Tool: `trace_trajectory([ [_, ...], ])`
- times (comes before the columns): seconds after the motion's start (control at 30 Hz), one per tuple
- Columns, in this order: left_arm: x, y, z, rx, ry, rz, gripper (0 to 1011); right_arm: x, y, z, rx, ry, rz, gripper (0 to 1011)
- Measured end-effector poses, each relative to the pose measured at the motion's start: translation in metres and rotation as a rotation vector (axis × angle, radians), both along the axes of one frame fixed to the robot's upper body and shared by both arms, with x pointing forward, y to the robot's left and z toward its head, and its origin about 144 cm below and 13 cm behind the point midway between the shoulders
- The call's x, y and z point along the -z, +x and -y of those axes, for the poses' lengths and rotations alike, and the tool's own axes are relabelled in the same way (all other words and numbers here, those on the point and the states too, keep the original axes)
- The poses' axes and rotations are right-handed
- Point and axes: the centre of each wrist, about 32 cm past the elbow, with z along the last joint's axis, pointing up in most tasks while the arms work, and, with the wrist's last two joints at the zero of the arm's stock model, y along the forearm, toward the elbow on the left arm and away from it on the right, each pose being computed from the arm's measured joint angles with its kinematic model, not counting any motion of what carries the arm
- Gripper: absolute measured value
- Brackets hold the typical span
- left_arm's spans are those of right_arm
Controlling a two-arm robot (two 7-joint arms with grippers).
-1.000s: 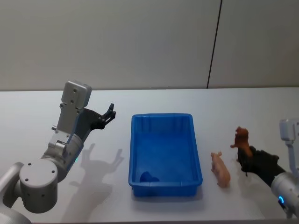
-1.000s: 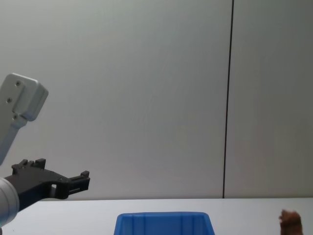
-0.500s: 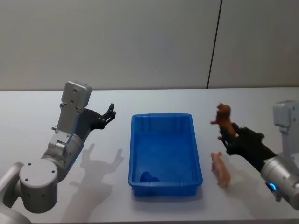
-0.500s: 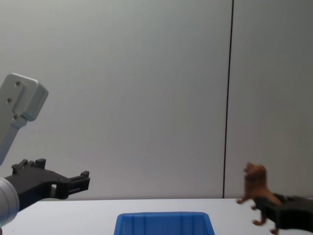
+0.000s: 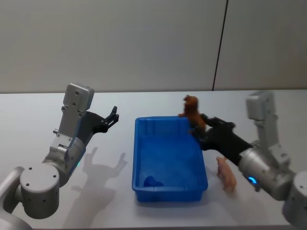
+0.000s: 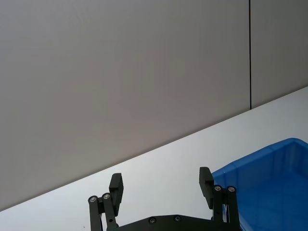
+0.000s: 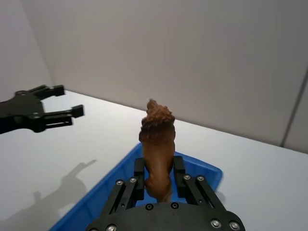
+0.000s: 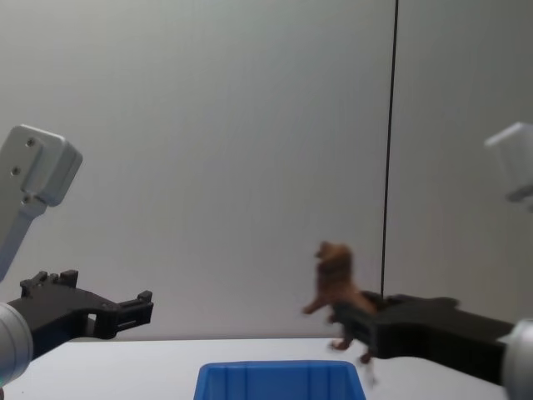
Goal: Pick up the two dolls from the table and place them into the box.
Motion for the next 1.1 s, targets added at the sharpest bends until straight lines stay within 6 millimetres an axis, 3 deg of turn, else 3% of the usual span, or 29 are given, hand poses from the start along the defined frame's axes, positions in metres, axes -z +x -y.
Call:
trace_trajectory([
  [0.37, 0.0, 0.0, 0.0, 0.0, 0.0, 0.0, 1001, 0.002, 0.018, -0.026, -0.083, -0.021, 0.013, 645],
  [0.7, 0.0, 0.0, 0.0, 0.0, 0.0, 0.0, 1001, 0.0, 0.018, -0.032, -0.03, -0.048, 0.009, 952],
  [0.8, 0.0, 0.0, 0.0, 0.0, 0.0, 0.0, 1001, -0.002, 0.014, -0.032, 0.002, -0.058, 0.004, 1001],
  [1.1, 0.0, 0.0, 0.0, 0.0, 0.0, 0.0, 1001, -0.006, 0.001, -0.023, 0.113, -0.093, -0.035, 1000],
])
